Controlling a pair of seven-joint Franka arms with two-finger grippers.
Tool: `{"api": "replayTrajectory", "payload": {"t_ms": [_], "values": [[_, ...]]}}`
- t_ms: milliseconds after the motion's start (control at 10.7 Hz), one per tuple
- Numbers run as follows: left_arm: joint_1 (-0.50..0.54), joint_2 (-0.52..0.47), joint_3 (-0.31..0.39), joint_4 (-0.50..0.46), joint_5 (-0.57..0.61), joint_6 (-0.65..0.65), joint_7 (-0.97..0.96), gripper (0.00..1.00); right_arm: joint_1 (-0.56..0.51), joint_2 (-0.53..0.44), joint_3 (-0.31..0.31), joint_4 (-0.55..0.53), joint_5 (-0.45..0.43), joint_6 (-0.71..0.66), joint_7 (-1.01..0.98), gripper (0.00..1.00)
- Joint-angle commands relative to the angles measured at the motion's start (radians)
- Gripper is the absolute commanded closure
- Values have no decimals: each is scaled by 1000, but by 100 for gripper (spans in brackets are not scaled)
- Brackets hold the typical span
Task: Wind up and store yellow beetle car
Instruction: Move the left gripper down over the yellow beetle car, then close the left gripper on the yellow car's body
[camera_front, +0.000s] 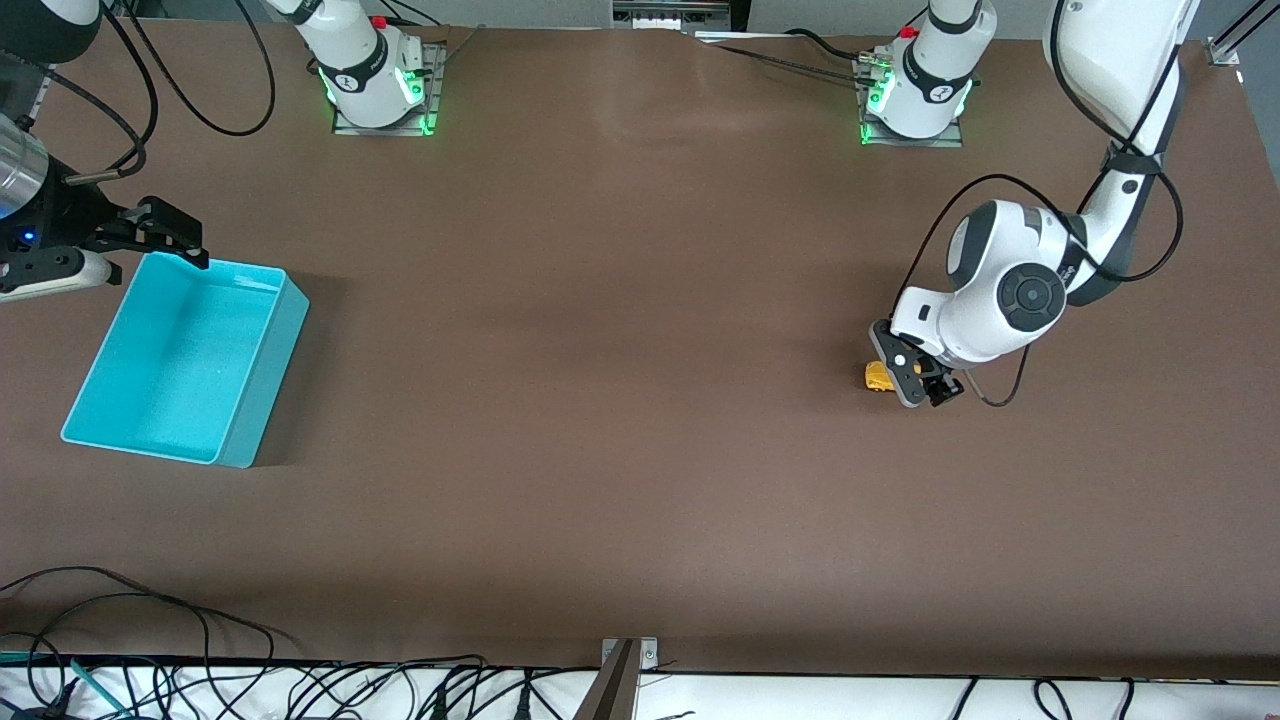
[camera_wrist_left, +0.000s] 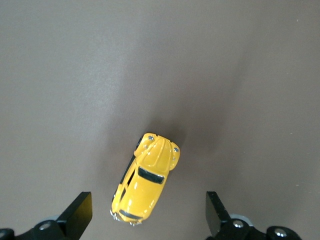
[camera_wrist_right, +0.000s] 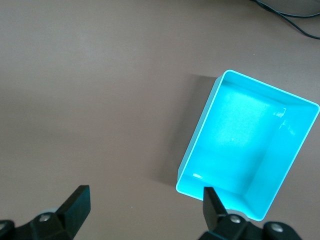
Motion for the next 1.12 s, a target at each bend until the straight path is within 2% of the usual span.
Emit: {"api": "replayTrajectory", "payload": {"t_ms": [0,93,467,934,1027], "values": [[0,27,-4,-16,97,53,101,0,2,-8,-5,-3,-6,-11,-15,0],[-3,28,-5,-35,172,85,104,0,4,-6,-5,-3,-6,-11,-15,0],[-3,51,-5,-62,274,171,107,0,2,-6,-5,-3,-6,-11,-15,0],[-6,68,-5,-133,277,277,107,1,4,-5,-5,-3,-6,-9,-15,0],[-6,68,-5,-133,277,277,109,9,4,-5,-5,-3,-6,-11,-15,0]]}}
